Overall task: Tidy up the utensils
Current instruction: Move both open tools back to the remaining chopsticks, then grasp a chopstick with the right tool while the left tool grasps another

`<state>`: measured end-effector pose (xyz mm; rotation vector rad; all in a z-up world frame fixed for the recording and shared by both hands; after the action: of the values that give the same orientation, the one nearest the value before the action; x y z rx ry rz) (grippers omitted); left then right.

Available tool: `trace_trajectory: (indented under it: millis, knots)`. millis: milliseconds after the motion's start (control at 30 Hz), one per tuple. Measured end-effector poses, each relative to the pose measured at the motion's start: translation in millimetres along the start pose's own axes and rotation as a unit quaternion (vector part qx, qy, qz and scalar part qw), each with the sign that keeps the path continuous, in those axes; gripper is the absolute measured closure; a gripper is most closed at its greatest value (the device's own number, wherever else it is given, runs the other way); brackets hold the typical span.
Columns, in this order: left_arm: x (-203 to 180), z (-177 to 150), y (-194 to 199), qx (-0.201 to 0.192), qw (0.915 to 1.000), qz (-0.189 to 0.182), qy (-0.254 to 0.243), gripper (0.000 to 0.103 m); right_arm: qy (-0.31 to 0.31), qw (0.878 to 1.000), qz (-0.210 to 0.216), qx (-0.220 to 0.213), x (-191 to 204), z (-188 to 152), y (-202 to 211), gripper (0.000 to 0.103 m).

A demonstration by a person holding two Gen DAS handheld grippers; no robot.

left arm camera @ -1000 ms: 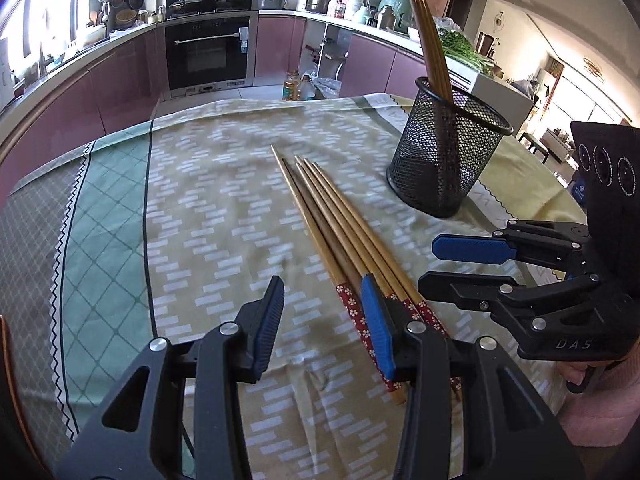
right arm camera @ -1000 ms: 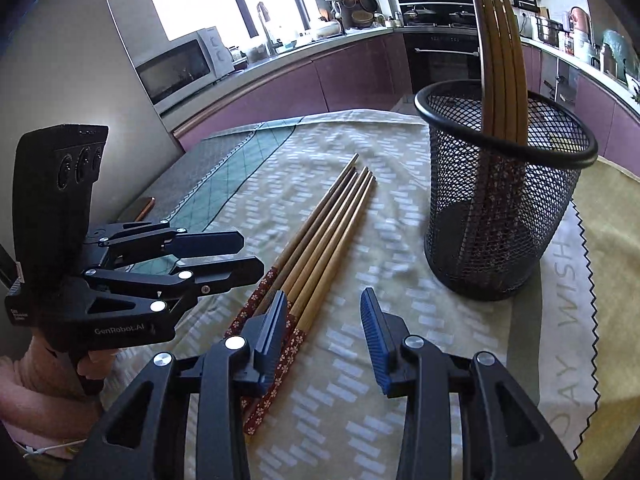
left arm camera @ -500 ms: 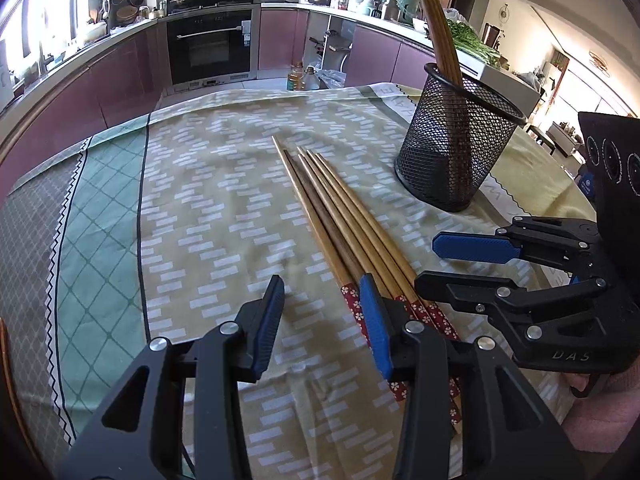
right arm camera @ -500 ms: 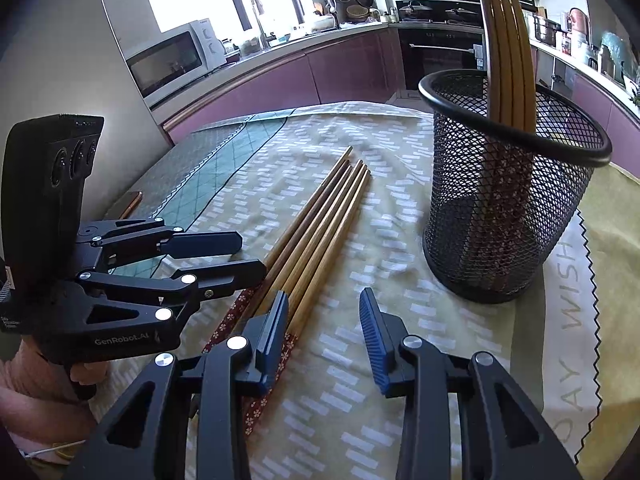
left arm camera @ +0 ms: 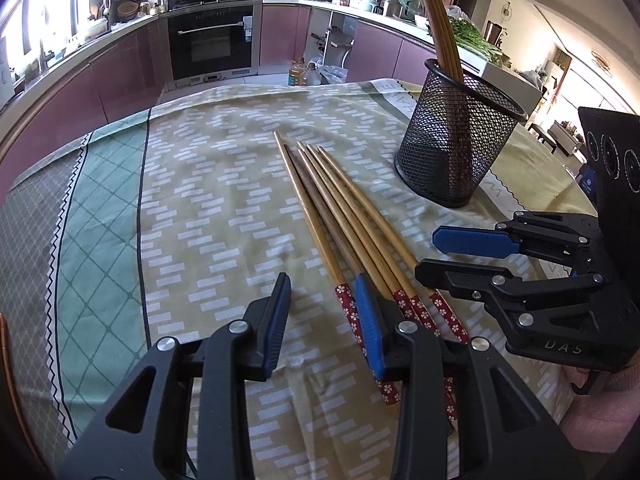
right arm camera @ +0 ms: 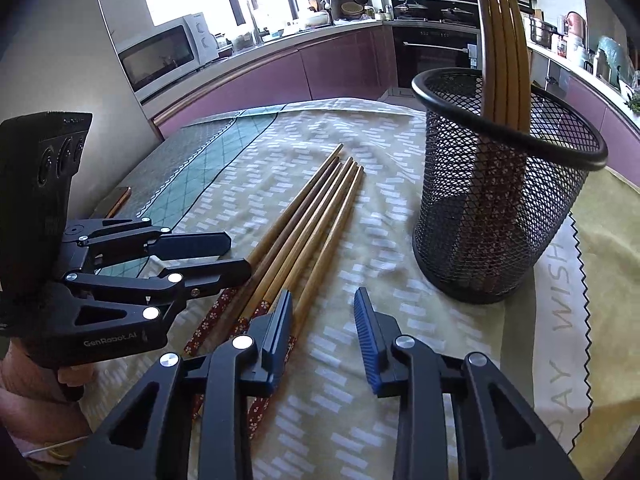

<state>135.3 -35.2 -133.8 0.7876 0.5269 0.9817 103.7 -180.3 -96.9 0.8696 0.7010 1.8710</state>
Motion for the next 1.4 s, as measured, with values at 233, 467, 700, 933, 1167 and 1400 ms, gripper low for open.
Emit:
trace_trajectory:
  millis: [233,467,700,933,1167,1400]
  knots:
    - [5.8,16.0,-9.8,0.013,0.9999,0.009,-0.002,0.073,0.009,1.000,-0.016,0.003,5.6,6.5,-9.9,0.077]
    - [14.5,32.8,-23.0,0.028,0.9996,-0.001,0.004,0.080,0.008,1.000,-0.029,0.000,4.7,16.7,-21.7,0.082]
    - [15.4,33.4,-24.1,0.020,0.9996,0.001,0.021,0.092,-0.014,1.000,-0.024,-0.006,-2.1,16.4,-22.6,0.094]
    - [15.8,22.5,-11.7,-0.004,0.9988,-0.003,0.049,0.095,-0.048,0.999,0.001,-0.020,-13.6,13.4,-12.1,0.097]
    - [9.6,7.8,1.9,-0.002,0.9988,-0.025,0.041,0.095,-0.032,0.999,0.029,-0.018,-9.8,6.5,-1.1,0.097]
    - [1.7,2.9,-1.2,0.016,0.9994,-0.028,0.014,0.092,-0.013,1.000,0.023,0.006,-5.2,1.2,-9.0,0.097]
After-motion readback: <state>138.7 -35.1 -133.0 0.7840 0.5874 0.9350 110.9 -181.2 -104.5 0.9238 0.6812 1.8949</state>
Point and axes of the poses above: each gripper's, at about its wrist camera, not at the fingertips, and y roughly against the way its jaws point, x to its left, z to its top, the point moved 2 cm from there along -y, roughly the way its jaws point, and after that the axes turned 7 degrees about -y, right-handed, at the moved point
